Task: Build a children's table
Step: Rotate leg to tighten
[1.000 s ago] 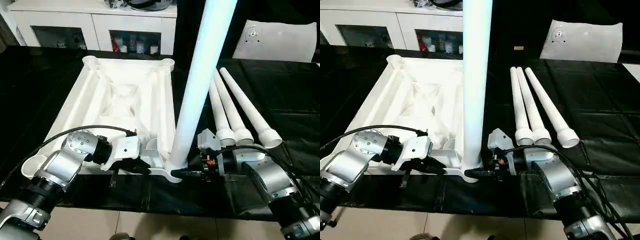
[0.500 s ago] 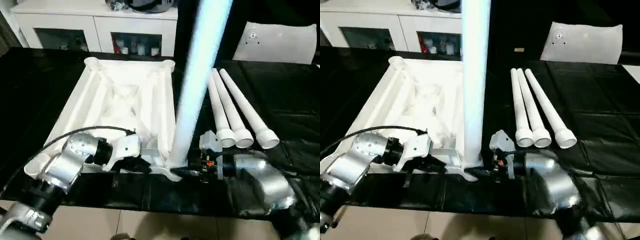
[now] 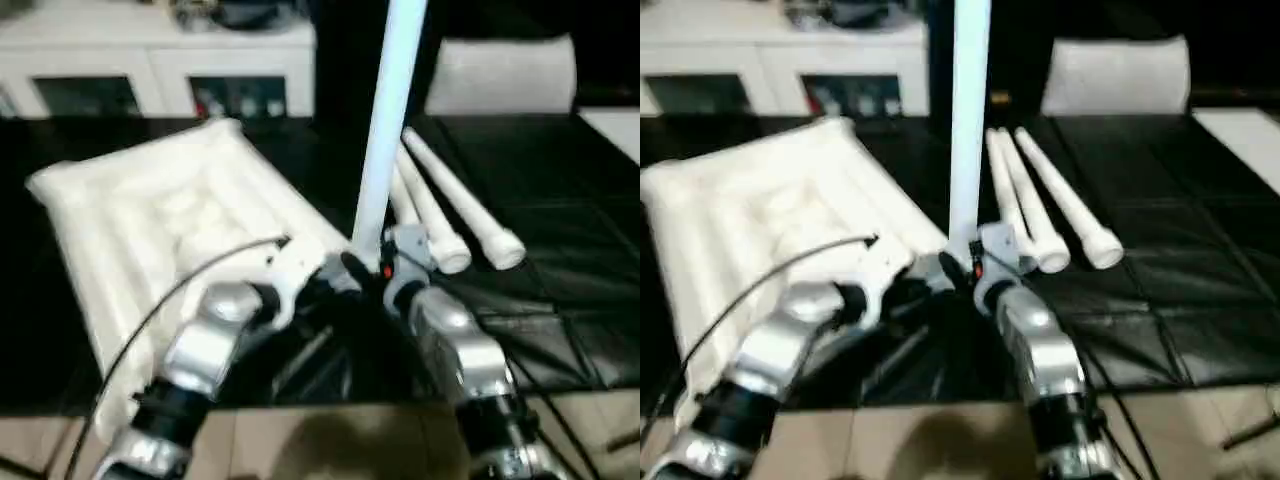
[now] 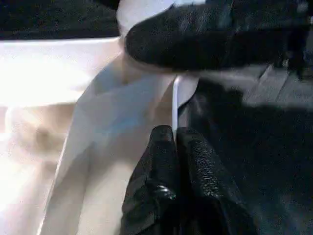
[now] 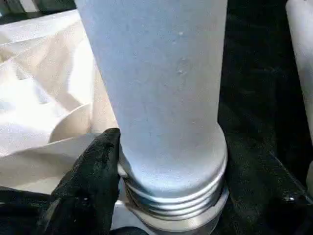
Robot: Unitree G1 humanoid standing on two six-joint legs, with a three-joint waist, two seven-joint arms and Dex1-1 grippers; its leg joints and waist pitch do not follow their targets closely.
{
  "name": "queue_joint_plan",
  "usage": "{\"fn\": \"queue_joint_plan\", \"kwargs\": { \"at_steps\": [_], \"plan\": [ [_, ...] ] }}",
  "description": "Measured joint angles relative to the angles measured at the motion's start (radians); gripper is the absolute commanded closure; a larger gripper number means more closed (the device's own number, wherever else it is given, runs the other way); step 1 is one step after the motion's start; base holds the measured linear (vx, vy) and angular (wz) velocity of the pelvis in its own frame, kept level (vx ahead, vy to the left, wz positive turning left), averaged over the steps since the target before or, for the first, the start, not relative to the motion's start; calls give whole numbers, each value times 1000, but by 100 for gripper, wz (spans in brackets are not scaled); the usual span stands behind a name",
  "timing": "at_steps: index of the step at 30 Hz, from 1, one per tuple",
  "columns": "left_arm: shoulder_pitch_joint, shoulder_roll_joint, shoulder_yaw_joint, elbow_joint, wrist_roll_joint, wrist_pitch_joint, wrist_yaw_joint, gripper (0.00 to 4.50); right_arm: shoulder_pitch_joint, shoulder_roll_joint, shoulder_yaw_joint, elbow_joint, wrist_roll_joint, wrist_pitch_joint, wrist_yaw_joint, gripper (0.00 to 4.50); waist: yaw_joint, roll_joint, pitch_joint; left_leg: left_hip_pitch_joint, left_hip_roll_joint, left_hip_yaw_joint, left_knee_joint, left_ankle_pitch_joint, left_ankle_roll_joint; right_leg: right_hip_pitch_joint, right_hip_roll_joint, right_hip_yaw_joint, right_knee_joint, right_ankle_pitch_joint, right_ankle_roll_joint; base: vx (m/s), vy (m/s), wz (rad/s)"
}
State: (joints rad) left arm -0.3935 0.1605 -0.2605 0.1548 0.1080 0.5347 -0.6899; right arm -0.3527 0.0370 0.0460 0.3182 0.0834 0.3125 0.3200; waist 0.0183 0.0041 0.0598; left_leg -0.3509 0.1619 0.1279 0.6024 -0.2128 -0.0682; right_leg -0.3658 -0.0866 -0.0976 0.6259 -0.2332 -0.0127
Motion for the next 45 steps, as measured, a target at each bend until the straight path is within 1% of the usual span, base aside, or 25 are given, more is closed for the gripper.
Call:
{"fn": "queue_joint_plan", "kwargs": {
  "at_steps": [1,2,3,4,7,8,11,13,15,16,18,20,22,24,26,27,29,30,31,32,34,41,42,44,45],
  "plan": [
    [0,8,-9,-5,5,-3,-1,450,3,1,0,-2,2,0,5,109,0,-4,-1,-1,0,1,0,-1,1,0,1,1,-3,12,-3,0,0,0],
    [0,23,-22,-7,6,-9,-4,450,8,1,3,-4,6,-2,17,88,-5,-5,-3,-1,2,1,-3,-1,1,2,3,2,-8,14,-5,0,0,0],
    [0,30,-24,-8,5,-13,-5,450,10,1,3,-7,7,-6,23,88,-8,-3,-3,-1,3,2,-4,-1,1,2,4,2,-11,15,-7,0,0,0],
    [0,35,-27,-12,5,-16,-7,450,16,-1,3,-13,8,-12,30,64,-9,-2,-3,-1,3,3,-5,-1,1,1,4,2,-12,15,-7,0,0,0],
    [0,69,-28,-15,4,-33,-24,450,52,-24,16,-32,19,-32,77,53,-9,0,-2,-1,7,5,-7,-1,1,1,7,2,-14,15,-6,0,0,0],
    [0,86,-27,-19,4,-42,-34,450,67,-42,26,-43,27,-40,107,28,-10,0,-2,-1,10,6,-7,-1,1,0,10,2,-15,15,-6,0,0,0],
    [0,113,-21,-21,4,-54,-55,450,86,-59,40,-62,33,-47,154,17,-13,1,-1,0,12,9,-10,0,0,-2,11,2,-15,15,-6,0,0,0],
    [0,147,-27,-21,-5,-83,-84,450,107,-89,49,-88,48,-50,205,4,-14,2,0,0,14,12,-13,0,0,-4,12,3,-15,14,-6,0,0,0],
    [0,177,-30,-21,-11,-107,-112,450,120,-114,52,-109,61,-52,240,4,-14,2,0,-2,14,15,-15,0,0,-7,12,4,-15,13,-7,0,0,0],
    [0,188,-31,-21,-14,-121,-122,450,123,-123,52,-113,65,-52,254,4,-14,2,0,-3,14,15,-15,0,0,-9,12,4,-15,13,-7,0,0,0],
    [4,235,-36,-22,-28,-180,-171,450,152,-176,63,-164,85,-53,317,4,-10,2,0,-10,14,16,-16,1,3,-15,12,4,-16,13,-7,0,0,0],
    [12,267,-25,-28,-44,-191,-204,450,175,-228,58,-193,101,-53,361,4,-7,2,0,-13,14,16,-16,3,8,-18,12,4,-15,12,-8,0,0,0],
    [14,270,-15,-29,-48,-184,-214,450,195,-256,56,-222,109,-53,396,4,-5,2,0,-13,14,17,-16,3,8,-18,12,4,-15,12,-9,0,0,0],
    [17,268,-7,-32,-57,-171,-214,450,207,-263,59,-237,117,-53,422,4,-9,2,0,-13,14,18,-15,3,8,-18,12,4,-15,12,-9,0,0,0],
    [21,266,4,-38,-74,-144,-216,406,212,-274,60,-245,119,-53,435,0,-10,2,0,-12,14,18,-15,3,8,-18,12,4,-15,13,-9,0,0,0],
    [26,267,9,-50,-86,-121,-221,395,218,-285,61,-250,119,-53,444,0,-10,2,0,-12,14,18,-15,3,8,-18,12,4,-15,13,-9,0,0,0],
    [38,272,9,-52,-98,-99,-227,393,228,-297,61,-258,120,-53,451,0,-9,2,0,-12,14,18,-15,3,8,-18,12,4,-15,13,-9,0,0,0],
    [37,272,9,-52,-104,-98,-227,366,229,-298,62,-258,120,-53,451,0,-8,2,0,-12,14,18,-15,3,8,-18,12,4,-15,13,-9,0,0,0],
    [37,270,9,-52,-106,-94,-223,366,229,-298,63,-259,122,-53,451,0,-7,2,0,-13,14,18,-15,3,8,-18,12,4,-15,13,-9,0,0,0],
    [35,269,9,-52,-106,-89,-220,352,229,-298,65,-260,124,-53,451,0,-6,2,0,-12,14,18,-15,3,8,-18,12,4,-15,13,-9,0,0,0],
    [32,268,9,-52,-103,-80,-218,339,229,-297,72,-263,125,-53,453,0,-5,2,0,-12,14,18,-15,3,8,-18,12,4,-15,13,-9,0,0,0],
    [29,265,11,-51,-113,-62,-208,339,229,-296,80,-268,128,-53,453,0,-2,2,0,-12,14,18,-15,3,8,-18,12,4,-15,13,-9,0,0,0],
    [29,263,12,-51,-117,-63,-209,356,229,-296,80,-268,128,-53,453,0,-1,2,0,-12,14,18,-15,3,8,-18,12,4,-15,13,-9,0,0,0],
    [29,262,12,-51,-124,-64,-210,366,229,-297,81,-268,128,-53,453,0,2,2,0,-12,14,18,-15,3,8,-18,12,4,-15,13,-9,0,0,0],
    [29,262,12,-50,-125,-67,-210,385,229,-297,81,-268,128,-53,453,0,4,2,0,-13,14,18,-15,3,8,-18,12,4,-15,13,-9,0,0,0]
  ]
}}
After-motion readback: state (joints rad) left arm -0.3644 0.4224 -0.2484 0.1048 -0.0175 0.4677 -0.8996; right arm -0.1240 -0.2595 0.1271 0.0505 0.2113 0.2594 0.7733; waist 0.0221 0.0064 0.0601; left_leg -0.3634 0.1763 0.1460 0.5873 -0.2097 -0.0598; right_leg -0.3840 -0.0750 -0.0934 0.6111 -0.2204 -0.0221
